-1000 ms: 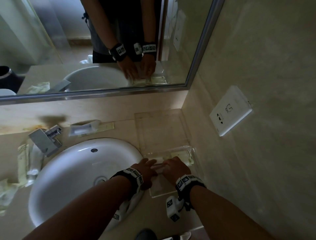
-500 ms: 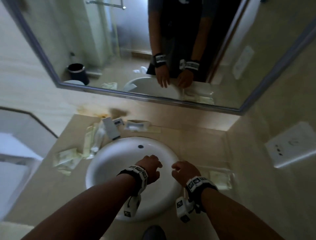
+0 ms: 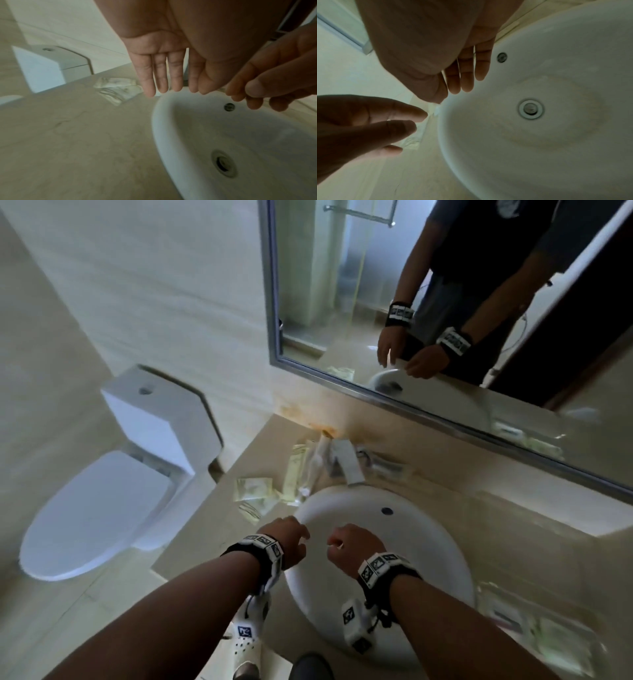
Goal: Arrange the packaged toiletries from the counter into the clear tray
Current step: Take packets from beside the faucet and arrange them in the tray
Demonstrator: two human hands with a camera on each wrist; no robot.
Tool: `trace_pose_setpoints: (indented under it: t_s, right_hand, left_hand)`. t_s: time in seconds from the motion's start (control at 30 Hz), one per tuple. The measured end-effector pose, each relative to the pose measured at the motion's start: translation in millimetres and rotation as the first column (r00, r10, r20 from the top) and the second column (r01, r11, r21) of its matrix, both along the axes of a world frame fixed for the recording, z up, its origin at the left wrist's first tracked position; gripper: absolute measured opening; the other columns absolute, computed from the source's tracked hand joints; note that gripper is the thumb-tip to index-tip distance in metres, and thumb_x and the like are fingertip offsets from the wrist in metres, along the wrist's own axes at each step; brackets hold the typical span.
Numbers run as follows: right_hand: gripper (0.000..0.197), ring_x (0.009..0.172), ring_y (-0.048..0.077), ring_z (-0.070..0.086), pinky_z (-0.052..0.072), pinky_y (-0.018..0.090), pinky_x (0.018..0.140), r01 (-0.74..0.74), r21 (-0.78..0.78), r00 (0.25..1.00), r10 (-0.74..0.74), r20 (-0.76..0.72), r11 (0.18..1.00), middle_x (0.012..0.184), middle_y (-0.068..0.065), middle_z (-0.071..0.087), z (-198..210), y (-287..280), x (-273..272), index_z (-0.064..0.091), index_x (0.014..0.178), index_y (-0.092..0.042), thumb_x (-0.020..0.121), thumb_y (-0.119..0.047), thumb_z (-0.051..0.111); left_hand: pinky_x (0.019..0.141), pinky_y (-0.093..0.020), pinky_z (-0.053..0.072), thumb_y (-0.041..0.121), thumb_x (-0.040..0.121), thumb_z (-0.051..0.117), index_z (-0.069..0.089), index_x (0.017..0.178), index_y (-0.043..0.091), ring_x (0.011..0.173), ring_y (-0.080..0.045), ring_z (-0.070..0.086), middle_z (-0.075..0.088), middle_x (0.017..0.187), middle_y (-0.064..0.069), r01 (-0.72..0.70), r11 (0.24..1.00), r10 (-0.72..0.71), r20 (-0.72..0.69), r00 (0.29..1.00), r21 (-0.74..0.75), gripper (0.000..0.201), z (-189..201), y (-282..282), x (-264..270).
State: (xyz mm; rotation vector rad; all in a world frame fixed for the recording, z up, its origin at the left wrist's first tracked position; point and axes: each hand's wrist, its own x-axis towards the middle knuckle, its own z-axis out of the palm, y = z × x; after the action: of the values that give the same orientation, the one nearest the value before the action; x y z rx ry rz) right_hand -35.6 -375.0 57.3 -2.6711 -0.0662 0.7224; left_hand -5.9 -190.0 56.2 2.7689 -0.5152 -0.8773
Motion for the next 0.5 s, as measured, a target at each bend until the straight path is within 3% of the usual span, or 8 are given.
trace_pose_setpoints:
  t_s: [0.1,0.17,0.23,0.27,0.33,0.5]
  right_hand:
    - [0.021,0.060,0.019,0.046,0.035,0.028,0.053,-0.034,-0.007,0.999,0.034,0.000,0.999,0.063,-0.001,0.048,2.5,35.2,18.6,0.049,0.063,-0.013,0.079,-0.026,0.050]
    - [0.028,0.057,0.014,0.036,0.026,0.028,0.051,-0.077,-0.024,0.997,0.076,-0.031,0.997,0.060,-0.002,0.036,2.8,50.2,28.3,0.037,0.058,-0.016,0.082,-0.021,0.050]
    - [0.016,0.076,0.016,0.049,0.038,0.026,0.066,-0.105,-0.033,0.991,0.102,-0.081,0.994,0.078,-0.005,0.050,-0.6,62.8,41.2,0.055,0.071,-0.019,0.083,-0.027,0.048]
    - [0.022,0.093,0.018,0.055,0.043,0.027,0.080,-0.100,-0.015,0.991,0.098,-0.092,0.995,0.098,-0.003,0.057,-5.1,67.5,47.5,0.064,0.091,-0.023,0.082,-0.033,0.046]
    - [0.041,0.114,0.020,0.055,0.045,0.033,0.096,-0.072,-0.010,0.994,0.071,-0.085,0.997,0.128,-0.001,0.051,-9.9,77.4,59.1,0.060,0.120,-0.032,0.082,-0.040,0.047]
    - [0.053,0.123,0.021,0.053,0.044,0.036,0.103,-0.074,-0.028,0.993,0.071,-0.098,0.997,0.144,-0.003,0.035,-20.5,105.3,86.9,0.048,0.135,-0.035,0.082,-0.035,0.052]
  left_hand:
    - [0.103,-0.038,0.044,0.038,0.090,0.051,0.054,0.132,0.034,0.127,-0.025,0.049,0.047,0.139,-0.001,-0.068,0.997,0.068,-0.007,0.998,0.030,0.043,-3.3,41.0,12.1]
    - [0.105,-0.038,0.042,0.038,0.090,0.052,0.051,0.135,0.033,0.130,-0.026,0.045,0.044,0.142,-0.002,-0.109,0.992,0.109,0.003,0.994,0.057,0.046,-6.1,60.5,18.4]
    - [0.105,-0.040,0.041,0.039,0.089,0.053,0.049,0.137,0.032,0.131,-0.027,0.042,0.042,0.144,-0.003,-0.139,0.987,0.138,0.025,0.990,0.078,0.049,-9.0,79.0,27.3]
    - [0.104,-0.040,0.042,0.040,0.088,0.054,0.048,0.138,0.031,0.130,-0.028,0.042,0.041,0.144,-0.003,-0.151,0.985,0.148,0.040,0.988,0.086,0.051,-10.2,87.3,32.5]
    - [0.103,-0.041,0.043,0.041,0.087,0.055,0.046,0.140,0.029,0.131,-0.029,0.040,0.039,0.146,-0.002,-0.176,0.980,0.171,0.063,0.983,0.091,0.055,-14.1,101.0,43.5]
    - [0.104,-0.040,0.042,0.043,0.086,0.057,0.041,0.142,0.026,0.133,-0.029,0.036,0.035,0.149,-0.002,-0.185,0.979,0.179,0.067,0.982,0.089,0.061,-28.4,119.2,68.0]
